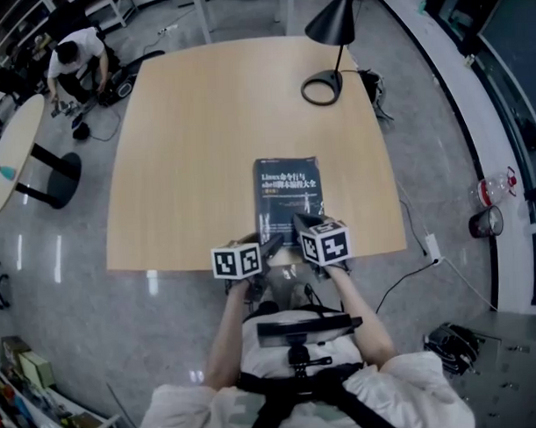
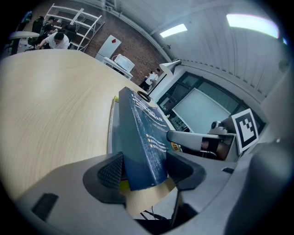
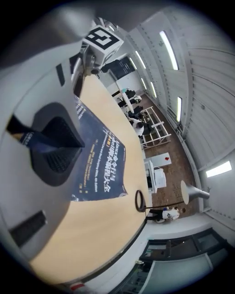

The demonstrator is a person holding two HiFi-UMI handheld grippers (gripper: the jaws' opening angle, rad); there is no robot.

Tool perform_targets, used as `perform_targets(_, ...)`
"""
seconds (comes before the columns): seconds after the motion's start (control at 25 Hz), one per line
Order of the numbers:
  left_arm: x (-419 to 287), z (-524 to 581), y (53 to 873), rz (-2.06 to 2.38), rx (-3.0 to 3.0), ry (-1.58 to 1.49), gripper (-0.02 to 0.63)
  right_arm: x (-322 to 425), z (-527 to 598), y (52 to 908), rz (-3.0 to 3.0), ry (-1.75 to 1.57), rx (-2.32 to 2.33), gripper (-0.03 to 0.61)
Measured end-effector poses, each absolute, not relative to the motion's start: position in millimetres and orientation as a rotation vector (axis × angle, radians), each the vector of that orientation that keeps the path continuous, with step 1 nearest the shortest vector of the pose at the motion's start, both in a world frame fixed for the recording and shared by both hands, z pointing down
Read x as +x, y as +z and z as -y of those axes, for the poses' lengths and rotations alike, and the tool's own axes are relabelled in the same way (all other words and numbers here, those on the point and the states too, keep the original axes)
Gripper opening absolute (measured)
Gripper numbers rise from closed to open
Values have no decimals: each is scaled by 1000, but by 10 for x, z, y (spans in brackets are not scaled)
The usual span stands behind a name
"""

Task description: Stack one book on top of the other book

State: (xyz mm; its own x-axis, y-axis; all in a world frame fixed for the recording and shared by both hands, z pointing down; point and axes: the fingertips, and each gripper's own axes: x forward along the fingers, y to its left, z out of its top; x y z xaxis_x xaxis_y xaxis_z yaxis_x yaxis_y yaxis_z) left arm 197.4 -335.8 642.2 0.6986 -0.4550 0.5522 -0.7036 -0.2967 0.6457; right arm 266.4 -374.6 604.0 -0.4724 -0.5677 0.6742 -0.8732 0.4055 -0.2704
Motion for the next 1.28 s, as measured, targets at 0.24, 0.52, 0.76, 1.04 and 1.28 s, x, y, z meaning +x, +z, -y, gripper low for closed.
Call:
perform_targets(0.24,1881,3385,6393,1056,2055,555,298,2622,3762,6060,2191,829,1213,-3)
perform_targets(0.52,1817,3458,6350,1139,2099,654,298,2582,3768,6066,2185,804,1209,-3)
perform_targets(0.76,1665,3653,6010,1243,2118,505,296,2647,3813,5762,2317,911,1263,-3)
perform_targets(1.04,1713,4080,4818,1374,2275,49,198,2774,3919,4818,2623,898,1336,-3)
perform_targets(1.28,1973,4049,3964,1479,2448,-193,17,2825,3856,4143,2798,741,1347,-3)
